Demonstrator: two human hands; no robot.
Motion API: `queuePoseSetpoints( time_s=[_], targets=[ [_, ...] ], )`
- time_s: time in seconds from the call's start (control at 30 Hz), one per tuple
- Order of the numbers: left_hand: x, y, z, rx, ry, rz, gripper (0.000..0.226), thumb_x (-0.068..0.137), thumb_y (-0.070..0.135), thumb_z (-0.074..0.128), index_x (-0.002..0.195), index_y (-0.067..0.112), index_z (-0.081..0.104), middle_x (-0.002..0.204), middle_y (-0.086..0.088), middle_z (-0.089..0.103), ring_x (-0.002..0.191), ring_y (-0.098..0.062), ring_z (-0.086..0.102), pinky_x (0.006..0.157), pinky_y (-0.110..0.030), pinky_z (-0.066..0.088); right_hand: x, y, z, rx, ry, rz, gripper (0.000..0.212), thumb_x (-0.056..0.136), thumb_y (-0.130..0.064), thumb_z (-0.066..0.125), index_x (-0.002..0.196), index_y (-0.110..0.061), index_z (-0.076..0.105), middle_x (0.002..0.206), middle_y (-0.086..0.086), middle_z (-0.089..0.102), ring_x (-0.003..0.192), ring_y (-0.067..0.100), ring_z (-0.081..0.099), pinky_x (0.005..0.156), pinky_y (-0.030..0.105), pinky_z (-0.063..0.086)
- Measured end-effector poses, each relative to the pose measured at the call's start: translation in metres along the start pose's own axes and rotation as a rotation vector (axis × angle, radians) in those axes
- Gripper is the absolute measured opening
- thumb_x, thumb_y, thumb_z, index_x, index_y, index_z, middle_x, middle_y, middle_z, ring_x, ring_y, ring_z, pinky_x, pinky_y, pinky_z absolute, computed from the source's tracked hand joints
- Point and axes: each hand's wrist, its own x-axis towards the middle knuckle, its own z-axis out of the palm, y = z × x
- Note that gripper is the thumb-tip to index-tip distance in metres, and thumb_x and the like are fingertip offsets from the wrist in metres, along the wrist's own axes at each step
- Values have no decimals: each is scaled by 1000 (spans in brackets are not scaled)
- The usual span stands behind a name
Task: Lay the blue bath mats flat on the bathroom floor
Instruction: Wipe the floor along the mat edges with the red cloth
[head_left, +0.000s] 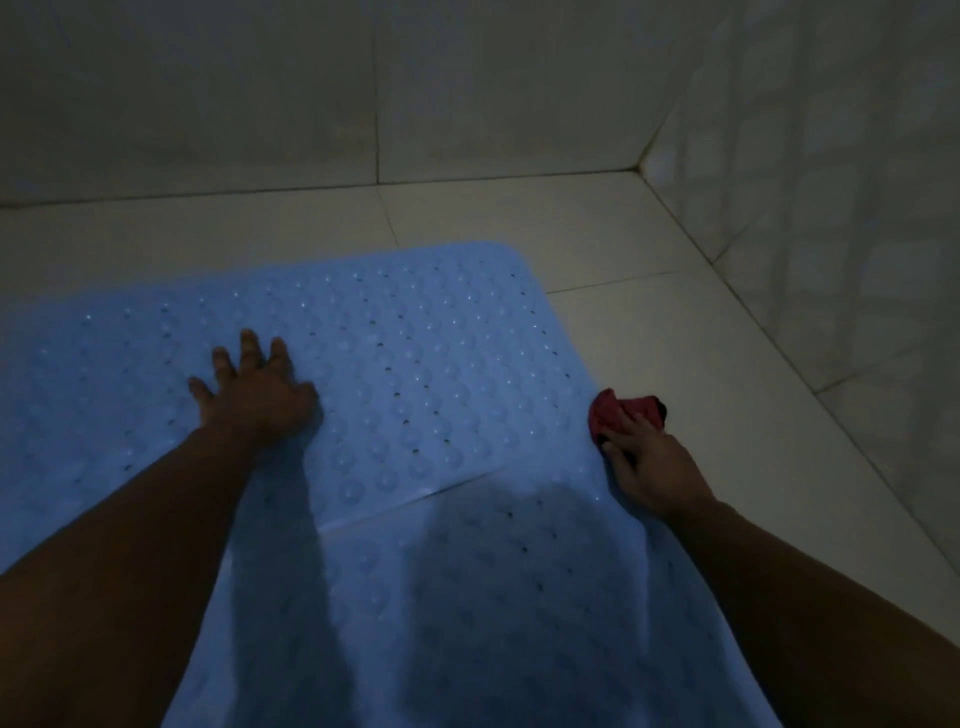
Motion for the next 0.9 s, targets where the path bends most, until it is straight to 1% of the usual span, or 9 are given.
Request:
queuePoseSetpoints(
  time_s=[0.07,0.17,0.27,0.33,0.4,0.57,0.7,0.8,0.9],
  targets=[
    [-24,18,3,-112,97,-1,78,96,50,51,162,23,19,171,-11,4,155,-43,-6,120,-69,6,-6,-1,4,29,-8,26,56,95,-46,33,130,-20,68,149,1,53,139,28,44,103,45,48],
    [-102,57,48,-157,353,279,69,89,47,46,152,19,45,163,-15,32,154,-44,9,118,-69,13,-4,-2,-1,68,-29,80,53,94,-44,36,131,-22,67,150,2,52,139,28,44,106,43,46],
    [-204,91,124,-47,296,678,59,84,47,56,138,23,62,156,-12,45,151,-42,22,113,-70,25,-3,-4,-6,94,-66,107,53,92,-45,37,132,-25,67,153,0,48,142,27,41,107,38,43],
    [-249,97,164,60,198,794,67,78,62,59,132,25,68,153,-12,51,147,-40,31,107,-69,33,-2,-3,-9,103,-91,120,46,96,-43,43,134,-28,65,157,-3,42,145,25,36,110,36,39],
    [-264,95,185,138,170,789,77,74,73,61,135,26,67,152,-10,52,146,-34,35,107,-66,36,-2,-1,-12,112,-99,110,37,100,-35,51,135,-28,64,158,-2,40,147,24,34,113,35,35],
    [-264,93,187,116,160,767,81,72,70,66,140,27,62,156,-7,47,143,-36,44,107,-65,38,-11,7,-12,124,-69,137,39,102,-28,50,140,-25,59,159,-1,38,150,22,28,118,31,24],
    [-267,91,189,86,225,803,81,76,64,68,146,23,56,162,-8,37,148,-40,35,111,-68,32,-37,26,-19,95,-94,234,39,104,-27,47,141,-22,58,161,4,35,151,26,26,115,36,31],
    [-270,93,179,90,250,822,79,86,59,61,154,21,43,167,-8,25,154,-38,20,116,-69,23,-70,39,-26,98,-65,262,40,100,-29,45,135,-18,63,156,7,43,148,30,33,110,43,41],
    [-276,96,174,81,235,803,76,92,57,55,156,21,38,168,-9,22,156,-37,14,118,-67,20,-126,52,-19,131,-33,259,37,99,-25,50,130,-14,67,152,10,49,143,33,41,105,44,44]
  ],
)
